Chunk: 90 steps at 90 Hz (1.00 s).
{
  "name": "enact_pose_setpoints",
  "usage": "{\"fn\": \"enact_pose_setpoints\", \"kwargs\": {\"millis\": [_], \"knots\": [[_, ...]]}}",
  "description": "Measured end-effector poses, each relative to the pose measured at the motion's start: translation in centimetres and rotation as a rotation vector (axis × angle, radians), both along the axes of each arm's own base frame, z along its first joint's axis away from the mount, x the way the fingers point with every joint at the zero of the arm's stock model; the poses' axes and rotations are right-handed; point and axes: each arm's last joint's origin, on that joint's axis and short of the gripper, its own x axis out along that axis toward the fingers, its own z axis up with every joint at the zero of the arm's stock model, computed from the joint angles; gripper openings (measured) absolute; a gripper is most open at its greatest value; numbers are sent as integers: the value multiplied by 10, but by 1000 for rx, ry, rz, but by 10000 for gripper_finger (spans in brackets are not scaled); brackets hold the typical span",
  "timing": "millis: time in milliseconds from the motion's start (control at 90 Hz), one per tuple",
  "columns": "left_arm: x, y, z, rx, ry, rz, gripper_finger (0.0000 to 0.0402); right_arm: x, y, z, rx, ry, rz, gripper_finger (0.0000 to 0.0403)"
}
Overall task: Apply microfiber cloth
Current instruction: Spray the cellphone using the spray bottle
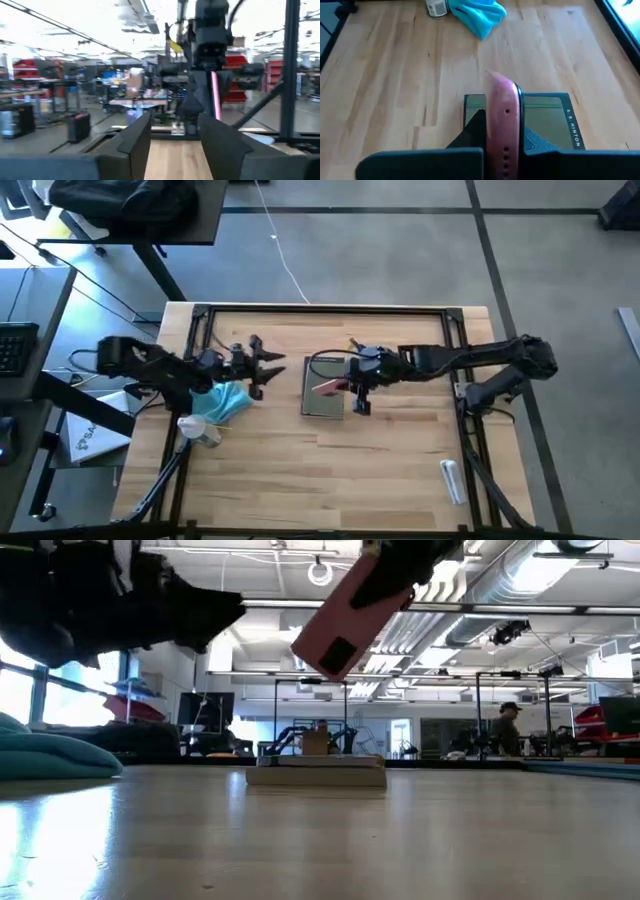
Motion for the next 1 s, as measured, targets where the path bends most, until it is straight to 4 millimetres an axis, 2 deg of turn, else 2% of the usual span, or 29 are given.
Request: {"fn": "enact_pose_setpoints", "kwargs": {"millis": [78,289,411,611,789,1000], "knots": [[-17,-1,-3,9,-7,22,150,3,-4,-8,-2,-86,-8,1],[-19,-6,3,-29,3,-68,148,-3,-9,-49,63,-388,-14,1],[-17,-11,8,-82,-30,-96,147,-13,-10,-57,79,-604,-16,1],[6,-13,16,-154,69,-51,147,-28,-9,-49,49,-883,5,1],[26,-15,38,-145,71,-28,147,-30,-4,-43,55,-951,83,1],[32,-21,56,-80,-2,-77,147,-32,7,-31,31,-1065,138,1]]}}
